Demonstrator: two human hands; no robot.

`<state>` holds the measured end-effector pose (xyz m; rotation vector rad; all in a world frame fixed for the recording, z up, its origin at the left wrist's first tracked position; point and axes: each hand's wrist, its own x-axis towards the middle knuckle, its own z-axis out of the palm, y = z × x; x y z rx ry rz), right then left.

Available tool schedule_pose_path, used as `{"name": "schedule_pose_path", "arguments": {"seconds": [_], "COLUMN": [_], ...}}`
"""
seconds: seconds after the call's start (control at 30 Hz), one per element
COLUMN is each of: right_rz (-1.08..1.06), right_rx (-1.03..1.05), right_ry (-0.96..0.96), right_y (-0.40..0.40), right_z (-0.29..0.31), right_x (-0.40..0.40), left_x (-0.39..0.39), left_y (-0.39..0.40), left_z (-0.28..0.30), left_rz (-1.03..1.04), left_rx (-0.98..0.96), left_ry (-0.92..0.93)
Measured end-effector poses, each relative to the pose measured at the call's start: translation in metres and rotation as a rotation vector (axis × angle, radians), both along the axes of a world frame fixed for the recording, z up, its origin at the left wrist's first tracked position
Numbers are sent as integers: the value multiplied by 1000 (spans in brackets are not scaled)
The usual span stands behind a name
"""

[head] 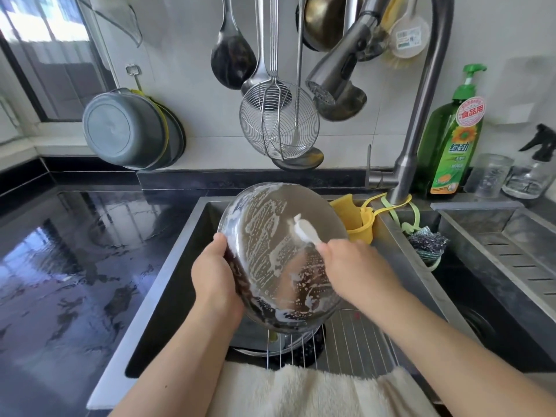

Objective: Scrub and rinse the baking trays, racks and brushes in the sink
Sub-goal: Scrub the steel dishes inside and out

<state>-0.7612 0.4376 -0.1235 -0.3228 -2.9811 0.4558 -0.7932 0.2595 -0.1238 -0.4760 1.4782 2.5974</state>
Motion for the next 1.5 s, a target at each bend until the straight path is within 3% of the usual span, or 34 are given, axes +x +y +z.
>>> {"name": "schedule_pose_path", "arguments": {"seconds": [0.17, 0.33, 0.5, 0.67, 0.87, 1.07, 1.23, 1.4, 1.5], "right_rz": [199, -23, 127, -169, -12, -321, -104, -283, -127], "right_rx": [-4, 34, 15, 19, -79, -122, -165, -184, -222], "right_ry": [64, 99, 128, 138, 190, 113, 198, 58, 34], "right_y": [-31, 5, -21, 27, -1, 55, 14, 49, 29], "right_z": [-5, 0, -5, -2, -3, -7, -9, -17, -23], "right_x": [27, 0, 17, -11, 1, -14, -7, -14, -7], "left_x": [-2, -2, -3, 1, 3, 6, 4, -3, -2], "left_y": [-2, 0, -1, 3, 5, 1, 3, 0, -1], "left_z": [-1, -3, -4, -1, 2, -2, -3, -3, -2], "left_rz": [-14, -94, -96, -159, -181, -182, -185, -112, -127], "left_rx": [5, -37, -81, -153, -217, -279, -305, -192, -170], "left_ry": [21, 26, 26, 63, 107, 209, 203, 162, 135]}}
